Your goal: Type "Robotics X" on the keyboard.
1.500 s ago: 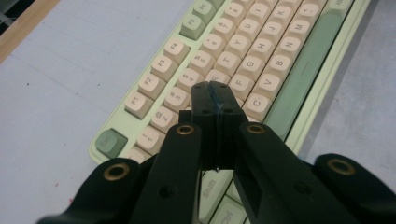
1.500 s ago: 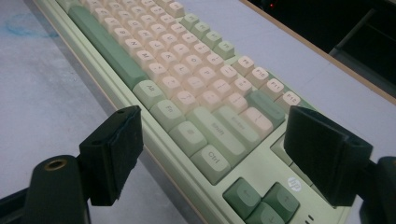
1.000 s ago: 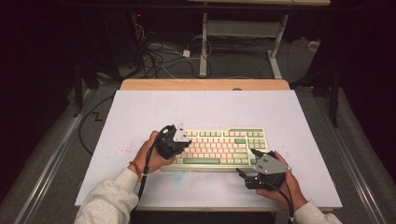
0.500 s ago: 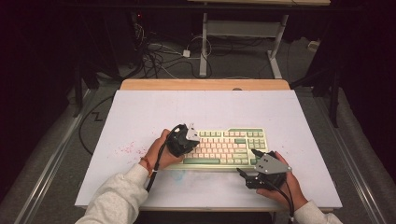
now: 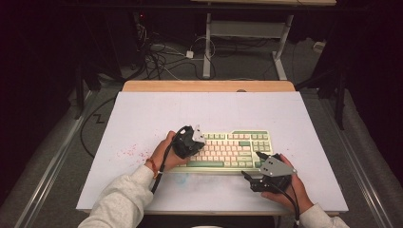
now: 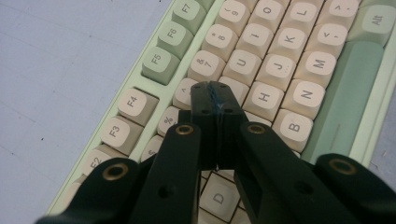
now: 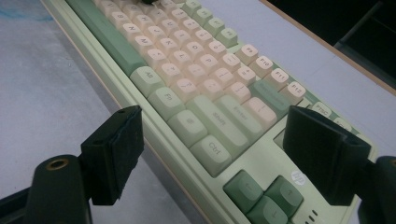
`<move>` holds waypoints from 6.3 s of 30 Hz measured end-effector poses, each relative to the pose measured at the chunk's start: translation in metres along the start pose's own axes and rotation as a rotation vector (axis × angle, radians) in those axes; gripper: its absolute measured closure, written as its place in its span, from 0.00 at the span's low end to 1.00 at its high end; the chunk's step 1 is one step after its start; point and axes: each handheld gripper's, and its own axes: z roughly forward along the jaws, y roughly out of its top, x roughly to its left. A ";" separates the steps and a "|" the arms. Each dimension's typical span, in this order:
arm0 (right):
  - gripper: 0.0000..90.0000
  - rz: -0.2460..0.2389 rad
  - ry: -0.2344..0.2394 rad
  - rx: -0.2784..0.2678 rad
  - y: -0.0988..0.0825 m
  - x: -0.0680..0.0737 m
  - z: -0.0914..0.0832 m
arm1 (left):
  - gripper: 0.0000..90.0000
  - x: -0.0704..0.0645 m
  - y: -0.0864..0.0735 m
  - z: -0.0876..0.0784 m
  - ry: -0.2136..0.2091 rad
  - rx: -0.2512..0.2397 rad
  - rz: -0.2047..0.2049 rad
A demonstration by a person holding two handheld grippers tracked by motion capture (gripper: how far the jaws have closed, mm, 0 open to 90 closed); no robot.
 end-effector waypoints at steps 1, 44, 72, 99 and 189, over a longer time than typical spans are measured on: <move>0.23 -0.001 -0.001 0.001 0.000 0.000 0.000 | 0.97 0.000 0.000 0.000 0.000 0.000 0.000; 0.23 -0.008 -0.002 0.011 -0.001 0.001 -0.002 | 0.95 0.000 0.001 -0.003 0.012 -0.017 0.008; 0.23 0.010 -0.006 0.009 -0.001 -0.002 -0.003 | 0.26 -0.007 -0.003 -0.019 0.103 -0.146 -0.045; 0.24 0.036 -0.020 -0.025 0.002 -0.006 -0.006 | 0.20 -0.030 -0.050 -0.065 0.259 -0.264 0.014; 1.00 -0.064 0.193 0.168 0.079 -0.005 0.111 | 0.21 -0.047 -0.148 -0.078 0.235 -0.103 -0.096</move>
